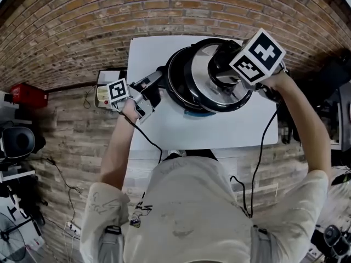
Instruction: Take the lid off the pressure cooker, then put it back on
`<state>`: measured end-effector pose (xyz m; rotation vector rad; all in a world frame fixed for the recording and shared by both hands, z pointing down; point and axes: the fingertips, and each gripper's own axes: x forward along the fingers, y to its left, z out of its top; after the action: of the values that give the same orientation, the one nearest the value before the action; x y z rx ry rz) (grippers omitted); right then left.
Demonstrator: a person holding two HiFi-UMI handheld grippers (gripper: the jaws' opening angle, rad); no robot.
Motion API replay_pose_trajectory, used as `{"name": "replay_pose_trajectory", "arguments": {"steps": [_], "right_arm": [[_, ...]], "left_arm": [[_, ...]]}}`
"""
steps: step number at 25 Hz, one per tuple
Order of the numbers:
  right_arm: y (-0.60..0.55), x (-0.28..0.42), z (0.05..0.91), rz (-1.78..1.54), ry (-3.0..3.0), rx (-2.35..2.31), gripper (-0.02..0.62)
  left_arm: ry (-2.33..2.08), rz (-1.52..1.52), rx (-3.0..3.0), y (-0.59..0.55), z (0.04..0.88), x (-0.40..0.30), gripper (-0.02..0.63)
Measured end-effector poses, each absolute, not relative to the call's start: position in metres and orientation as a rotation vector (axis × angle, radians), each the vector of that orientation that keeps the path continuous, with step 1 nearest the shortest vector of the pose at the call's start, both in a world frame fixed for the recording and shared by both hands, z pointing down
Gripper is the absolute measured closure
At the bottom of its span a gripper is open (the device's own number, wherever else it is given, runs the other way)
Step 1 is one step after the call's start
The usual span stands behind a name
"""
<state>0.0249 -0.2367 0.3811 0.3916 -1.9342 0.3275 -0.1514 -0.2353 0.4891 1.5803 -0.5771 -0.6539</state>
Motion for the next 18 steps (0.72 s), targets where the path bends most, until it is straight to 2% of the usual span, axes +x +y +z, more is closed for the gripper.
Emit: {"name": "replay_pose_trajectory", "arguments": {"steps": [18], "right_arm": [[-0.245, -0.038, 0.416, 0.413, -1.922, 0.332, 0.295]], "left_arm": [[-0.564, -0.673, 1.573, -0.236, 0.488, -0.153, 0.534]]}}
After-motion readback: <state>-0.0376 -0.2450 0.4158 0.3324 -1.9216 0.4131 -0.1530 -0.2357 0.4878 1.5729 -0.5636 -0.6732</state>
